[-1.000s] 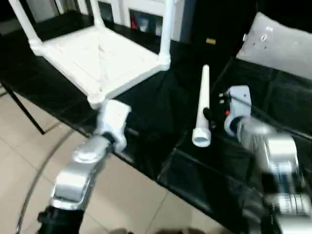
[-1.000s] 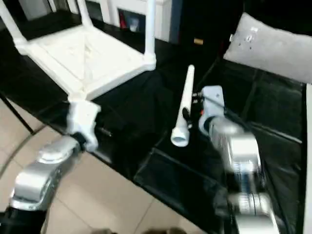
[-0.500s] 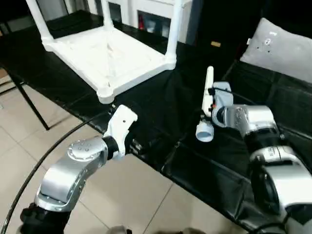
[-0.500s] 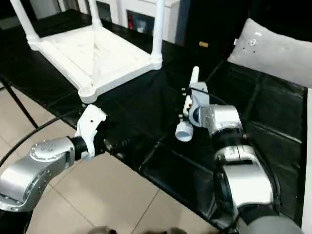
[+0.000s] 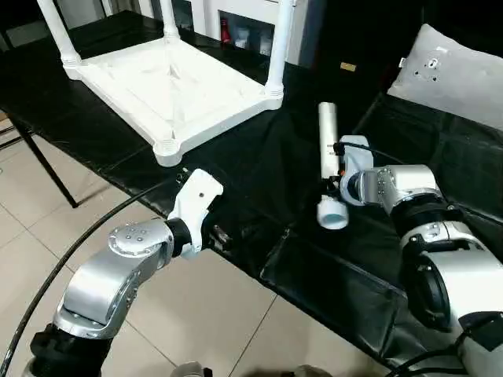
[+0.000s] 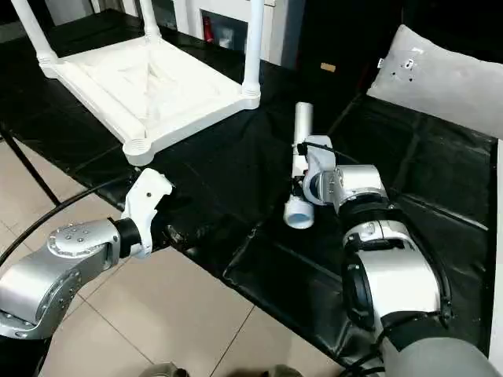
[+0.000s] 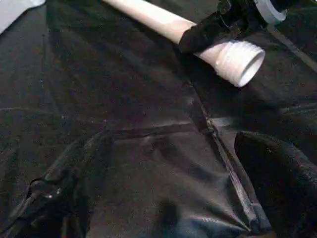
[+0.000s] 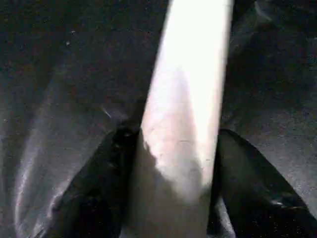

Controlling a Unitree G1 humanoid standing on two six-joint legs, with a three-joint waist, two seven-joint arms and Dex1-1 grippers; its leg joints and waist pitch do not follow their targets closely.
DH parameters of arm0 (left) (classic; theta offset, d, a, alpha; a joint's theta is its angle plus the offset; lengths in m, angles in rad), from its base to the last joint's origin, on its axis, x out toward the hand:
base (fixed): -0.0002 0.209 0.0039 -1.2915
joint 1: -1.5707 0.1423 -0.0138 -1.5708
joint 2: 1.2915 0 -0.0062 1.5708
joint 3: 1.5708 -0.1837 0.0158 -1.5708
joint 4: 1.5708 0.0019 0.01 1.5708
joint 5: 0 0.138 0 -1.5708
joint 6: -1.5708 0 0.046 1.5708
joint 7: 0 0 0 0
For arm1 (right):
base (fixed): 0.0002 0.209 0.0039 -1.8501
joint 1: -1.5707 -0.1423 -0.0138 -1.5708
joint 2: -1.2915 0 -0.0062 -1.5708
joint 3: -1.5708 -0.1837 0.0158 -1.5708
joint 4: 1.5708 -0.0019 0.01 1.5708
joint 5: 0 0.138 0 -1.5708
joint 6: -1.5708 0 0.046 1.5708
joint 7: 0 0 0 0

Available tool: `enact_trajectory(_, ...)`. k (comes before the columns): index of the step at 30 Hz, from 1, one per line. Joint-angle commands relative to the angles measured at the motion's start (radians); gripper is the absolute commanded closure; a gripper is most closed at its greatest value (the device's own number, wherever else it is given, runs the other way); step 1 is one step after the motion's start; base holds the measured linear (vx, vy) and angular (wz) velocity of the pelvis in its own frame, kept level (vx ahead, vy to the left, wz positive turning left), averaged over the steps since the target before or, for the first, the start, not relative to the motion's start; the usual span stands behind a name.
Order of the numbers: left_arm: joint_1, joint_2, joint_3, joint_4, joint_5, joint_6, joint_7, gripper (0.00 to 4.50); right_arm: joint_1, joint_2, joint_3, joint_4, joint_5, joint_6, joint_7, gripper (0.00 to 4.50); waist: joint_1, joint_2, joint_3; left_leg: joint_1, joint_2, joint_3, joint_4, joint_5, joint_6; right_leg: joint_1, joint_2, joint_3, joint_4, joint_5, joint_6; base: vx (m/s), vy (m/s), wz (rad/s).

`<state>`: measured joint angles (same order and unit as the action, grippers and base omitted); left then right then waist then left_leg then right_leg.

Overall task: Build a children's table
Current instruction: Pick table leg

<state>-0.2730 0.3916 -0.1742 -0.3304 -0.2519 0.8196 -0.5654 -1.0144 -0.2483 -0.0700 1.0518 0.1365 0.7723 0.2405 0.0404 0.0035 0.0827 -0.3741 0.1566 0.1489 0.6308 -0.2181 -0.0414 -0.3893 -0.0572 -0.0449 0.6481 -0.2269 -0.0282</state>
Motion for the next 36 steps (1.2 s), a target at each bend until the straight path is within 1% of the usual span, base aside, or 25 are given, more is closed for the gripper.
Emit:
enact_trajectory(1, -0.001, 0.01, -0.015, -0.025, -0.007, 0.007, -0.01, 0.0, -0.014, -0.005, 0.003, 0.021, -0.012, -0.008, 0.014, 2.1, 0.005, 0.003, -0.08, 0.006, 0.059, -0.006, -0.073, -0.035, 0.004, 0.057, -0.084, 0.048, -0.064, 0.013, -0.288, 0.0, 0.0, 0.0)
enact_trajectory(3, -0.002, 0.009, -0.017, -0.024, -0.008, 0.006, -0.008, 0.0, -0.015, -0.007, 0.005, 0.027, -0.014, -0.011, 0.018, 2.34, 0.005, 0.002, -0.08, 0.006, 0.059, -0.006, -0.073, -0.028, 0.004, 0.056, -0.084, 0.048, -0.063, 0.013, -0.287, 0.0, 0.0, 0.0)
enact_trajectory(4, -0.003, 0.008, -0.018, -0.023, -0.007, 0.005, -0.006, 0.0, -0.017, -0.008, 0.005, 0.032, -0.014, -0.014, 0.02, 2.38, 0.006, -0.003, -0.081, 0.007, 0.059, -0.004, -0.072, -0.022, 0.007, 0.055, -0.084, 0.048, -0.063, 0.014, -0.285, 0.0, 0.0, 0.0)
enact_trajectory(8, -0.002, -0.001, -0.012, -0.021, -0.007, -0.006, 0.002, 0.0, -0.009, -0.015, 0.007, 0.016, -0.021, -0.036, 0.012, 2.56, 0.007, 0.002, -0.08, 0.007, 0.06, -0.005, -0.072, -0.026, 0.002, 0.054, -0.083, 0.048, -0.063, 0.007, -0.281, 0.0, 0.0, 0.0)
enact_trajectory(11, 0.003, 0.0, -0.018, -0.019, 0.001, -0.016, 0.004, 0.0, 0.014, -0.021, -0.035, -0.019, 0.0, -0.069, -0.013, 2.6, 0.01, 0.003, -0.082, 0.007, 0.058, -0.005, -0.071, -0.016, 0.001, 0.055, -0.082, 0.048, -0.062, 0.026, -0.278, 0.0, 0.0, 0.0)
enact_trajectory(12, 0.003, -0.003, -0.02, -0.016, 0.008, -0.026, 0.009, 0.0, 0.031, -0.025, -0.064, -0.05, 0.018, -0.09, -0.022, 2.62, 0.01, 0.002, -0.082, 0.007, 0.059, -0.004, -0.071, -0.015, 0.003, 0.055, -0.083, 0.049, -0.062, 0.032, -0.276, 0.0, 0.0, 0.0)
enact_trajectory(13, 0.001, -0.006, -0.019, -0.013, 0.012, -0.034, 0.014, 0.0, 0.044, -0.028, -0.09, -0.074, 0.037, -0.108, -0.025, 2.63, 0.014, 0.008, -0.081, 0.007, 0.058, -0.003, -0.071, -0.012, 0.004, 0.055, -0.082, 0.05, -0.064, 0.047, -0.27, 0.0, 0.0, 0.0)
enact_trajectory(14, -0.001, -0.013, -0.016, -0.003, 0.02, -0.053, 0.025, 0.0, 0.081, -0.025, -0.136, -0.145, 0.073, -0.18, -0.011, 2.63, 0.017, 0.011, -0.083, 0.008, 0.058, -0.004, -0.07, -0.003, 0.006, 0.055, -0.081, 0.049, -0.059, 0.07, -0.272, 0.0, 0.0, 0.0)
enact_trajectory(15, -0.002, -0.015, -0.016, 0.002, 0.026, -0.062, 0.03, 0.0, 0.094, -0.023, -0.15, -0.172, 0.083, -0.195, -0.01, 2.63, 0.02, 0.011, -0.083, 0.006, 0.058, -0.003, -0.069, -0.002, 0.013, 0.056, -0.081, 0.05, -0.061, 0.084, -0.267, 0.0, 0.0, 0.0)
enact_trajectory(16, -0.002, -0.02, -0.017, 0.011, 0.042, -0.085, 0.044, 0.0, 0.116, -0.016, -0.18, -0.225, 0.107, -0.206, -0.016, 2.63, 0.023, 0.007, -0.089, 0.007, 0.058, -0.005, -0.068, 0.021, 0.022, 0.06, -0.079, 0.048, -0.055, 0.117, -0.268, 0.0, 0.0, 0.0)
enact_trajectory(18, -0.007, -0.036, -0.009, 0.025, 0.054, -0.105, 0.069, 0.0, 0.146, -0.004, -0.22, -0.308, 0.142, -0.196, -0.022, 2.64, 0.023, 0.002, -0.086, 0.003, 0.056, -0.004, -0.067, 0.034, 0.037, 0.059, -0.078, 0.048, -0.056, 0.133, -0.268, 0.0, 0.0, 0.0)
enact_trajectory(20, -0.015, -0.064, 0.01, 0.042, 0.06, -0.117, 0.105, 0.0, 0.18, 0.012, -0.257, -0.402, 0.178, -0.181, -0.026, 2.64, 0.023, 0.003, -0.084, 0.002, 0.056, -0.004, -0.068, 0.032, 0.047, 0.057, -0.077, 0.049, -0.058, 0.128, -0.266, 0.0, 0.0, 0.0)
enact_trajectory(21, -0.016, -0.075, 0.018, 0.048, 0.061, -0.125, 0.119, 0.0, 0.195, 0.02, -0.265, -0.438, 0.187, -0.181, -0.03, 2.64, 0.023, 0.007, -0.085, 0.002, 0.056, -0.005, -0.068, 0.035, 0.051, 0.055, -0.076, 0.048, -0.057, 0.128, -0.264, 0.0, 0.0, 0.0)
enact_trajectory(22, -0.016, -0.113, 0.041, 0.067, 0.072, -0.173, 0.169, 0.0, 0.262, 0.048, -0.278, -0.583, 0.206, -0.19, -0.039, 2.64, 0.026, 0.017, -0.083, 0.001, 0.057, -0.005, -0.067, 0.028, 0.053, 0.053, -0.077, 0.05, -0.061, 0.128, -0.252, 0.0, 0.0, 0.0)
enact_trajectory(23, -0.009, -0.135, 0.054, 0.074, 0.078, -0.215, 0.195, 0.0, 0.314, 0.07, -0.277, -0.688, 0.209, -0.2, -0.048, 2.64, 0.024, 0.011, -0.082, 0.0, 0.058, -0.007, -0.069, 0.029, 0.055, 0.055, -0.075, 0.049, -0.065, 0.132, -0.243, 0.0, 0.0, 0.0)
enact_trajectory(25, -0.002, -0.15, 0.063, 0.07, 0.074, -0.216, 0.212, 0.0, 0.365, 0.086, -0.264, -0.779, 0.205, -0.223, -0.058, 2.64, 0.023, 0.012, -0.084, 0.002, 0.06, -0.009, -0.072, 0.018, 0.05, 0.054, -0.076, 0.048, -0.065, 0.12, -0.238, 0.0, 0.0, 0.0)
enact_trajectory(26, 0.005, -0.163, 0.067, 0.068, 0.077, -0.218, 0.233, 0.0, 0.426, 0.111, -0.253, -0.879, 0.212, -0.238, -0.076, 2.64, 0.025, 0.022, -0.075, 0.002, 0.061, -0.011, -0.077, -0.009, 0.04, 0.048, -0.077, 0.048, -0.069, 0.082, -0.236, 0.0, 0.0, 0.0)
enact_trajectory(27, 0.01, -0.172, 0.072, 0.072, 0.079, -0.237, 0.244, 0.0, 0.47, 0.137, -0.25, -0.945, 0.227, -0.251, -0.087, 2.64, 0.02, 0.016, -0.074, 0.003, 0.061, -0.008, -0.079, -0.038, 0.03, 0.048, -0.075, 0.05, -0.074, 0.053, -0.225, 0.0, 0.0, 0.0)
enact_trajectory(28, 0.011, -0.175, 0.073, 0.073, 0.08, -0.246, 0.247, 0.0, 0.485, 0.147, -0.249, -0.966, 0.232, -0.255, -0.091, 2.64, 0.021, 0.014, -0.073, 0.003, 0.061, -0.01, -0.08, -0.043, 0.029, 0.05, -0.075, 0.05, -0.076, 0.04, -0.218, 0.0, 0.0, 0.0)
enact_trajectory(30, 0.013, -0.192, 0.092, 0.089, 0.087, -0.248, 0.282, 0.0, 0.579, 0.164, -0.199, -1.054, 0.191, -0.293, -0.1, 2.64, 0.019, 0.017, -0.071, 0.005, 0.061, -0.009, -0.086, -0.088, 0.011, 0.044, -0.075, 0.051, -0.085, -0.042, -0.2, 0.0, 0.0, 0.0)
enact_trajectory(32, 0.01, -0.202, 0.109, 0.099, 0.087, -0.258, 0.297, 0.0, 0.626, 0.179, -0.183, -1.095, 0.179, -0.295, -0.108, 2.64, 0.02, 0.013, -0.068, -0.001, 0.052, -0.004, -0.084, -0.102, 0.022, 0.048, -0.088, 0.061, -0.095, -0.095, -0.193, 0.0, 0.0, 0.0)
enact_trajectory(33, 0.008, -0.206, 0.115, 0.103, 0.086, -0.26, 0.301, 0.0, 0.641, 0.187, -0.181, -1.11, 0.18, -0.296, -0.109, 2.64, 0.016, 0.024, -0.071, 0.042, 0.053, 0.041, -0.051, -0.135, -0.029, 0.005, -0.059, 0.107, -0.127, -0.181, -0.156, 0.0, 0.0, 0.0)
enact_trajectory(34, 0.008, -0.206, 0.115, 0.103, 0.086, -0.26, 0.301, 0.0, 0.641, 0.187, -0.181, -1.11, 0.18, -0.296, -0.109, 2.64, 0.024, 0.002, -0.068, 0.038, 0.036, 0.047, -0.045, -0.173, -0.058, 0.016, -0.053, 0.125, -0.124, -0.242, -0.137, -0.019, 0.015, -0.32)
enact_trajectory(35, -0.001, -0.206, 0.143, 0.12, 0.094, -0.269, 0.323, 0.0, 0.693, 0.224, -0.182, -1.165, 0.188, -0.272, -0.128, 2.64, 0.051, -0.011, -0.053, 0.012, 0.02, 0.036, -0.022, -0.199, -0.053, 0.039, -0.076, 0.208, -0.15, -0.41, -0.099, -0.006, 0.034, -0.57)
enact_trajectory(36, 0.003, -0.196, 0.151, 0.122, 0.1, -0.271, 0.327, 0.0, 0.719, 0.232, -0.172, -1.189, 0.181, -0.273, -0.134, 2.64, 0.078, -0.027, -0.051, -0.041, 0.024, -0.018, 0.003, -0.156, 0.057, 0.088, -0.174, 0.231, -0.16, -0.448, -0.103, -0.001, 0.087, -0.7)
